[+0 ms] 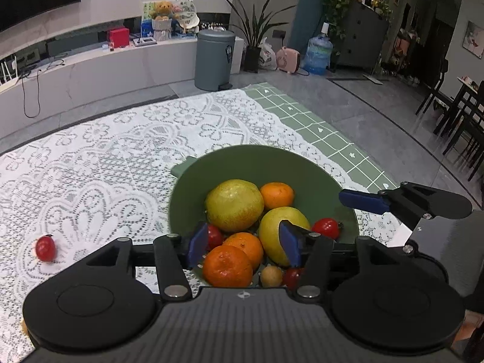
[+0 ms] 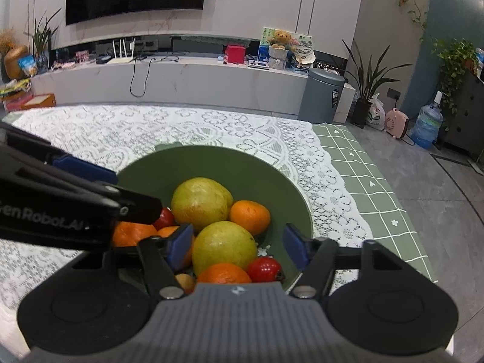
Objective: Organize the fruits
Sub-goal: 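Open both tools to drop the tomatoes into the colander, then move both open tools toward the last kiwi and red tomato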
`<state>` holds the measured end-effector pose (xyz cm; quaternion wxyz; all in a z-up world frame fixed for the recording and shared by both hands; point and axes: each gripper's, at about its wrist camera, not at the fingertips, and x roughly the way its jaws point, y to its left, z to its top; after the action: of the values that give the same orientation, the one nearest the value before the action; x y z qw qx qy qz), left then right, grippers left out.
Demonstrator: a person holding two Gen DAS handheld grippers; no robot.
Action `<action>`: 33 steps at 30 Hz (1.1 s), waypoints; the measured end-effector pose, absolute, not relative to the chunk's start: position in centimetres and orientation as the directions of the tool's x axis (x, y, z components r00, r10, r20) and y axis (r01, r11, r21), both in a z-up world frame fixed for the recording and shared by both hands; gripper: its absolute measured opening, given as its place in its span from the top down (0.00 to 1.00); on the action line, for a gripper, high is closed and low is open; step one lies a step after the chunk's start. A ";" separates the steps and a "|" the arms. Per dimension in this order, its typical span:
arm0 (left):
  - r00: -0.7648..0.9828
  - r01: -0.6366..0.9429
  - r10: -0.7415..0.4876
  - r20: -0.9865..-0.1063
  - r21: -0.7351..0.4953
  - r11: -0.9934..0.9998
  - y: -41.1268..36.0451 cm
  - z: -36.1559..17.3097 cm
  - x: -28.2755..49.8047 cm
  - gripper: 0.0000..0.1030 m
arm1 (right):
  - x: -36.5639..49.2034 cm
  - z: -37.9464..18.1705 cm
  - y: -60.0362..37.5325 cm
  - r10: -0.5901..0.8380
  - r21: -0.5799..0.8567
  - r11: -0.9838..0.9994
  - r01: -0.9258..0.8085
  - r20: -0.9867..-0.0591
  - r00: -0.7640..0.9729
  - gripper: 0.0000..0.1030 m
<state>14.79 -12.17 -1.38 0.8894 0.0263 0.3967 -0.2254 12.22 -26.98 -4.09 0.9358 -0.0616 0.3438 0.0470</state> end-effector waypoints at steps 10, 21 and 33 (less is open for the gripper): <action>0.652 0.379 -0.338 -0.679 -0.094 0.921 -9.0 -0.3 12.6 0.37 | 10.8 -3.3 -25.2 0.060 -0.043 0.993 -0.112 -0.629 0.775 0.20; 0.685 0.291 -0.281 -0.672 -0.101 0.951 -4.4 -1.0 11.0 0.37 | 9.0 -3.0 -21.0 0.131 -0.027 0.982 -0.185 -0.609 0.782 0.16; 0.702 0.146 -0.199 -0.684 -0.135 0.980 1.8 -2.2 9.7 0.37 | 8.0 -3.6 -16.6 0.201 -0.042 0.956 -0.289 -0.624 0.755 0.16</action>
<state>9.67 1.83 -2.24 0.9217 -0.0354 0.3748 -0.0935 8.02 -16.56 -3.61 0.9344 -0.0681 0.3243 0.1310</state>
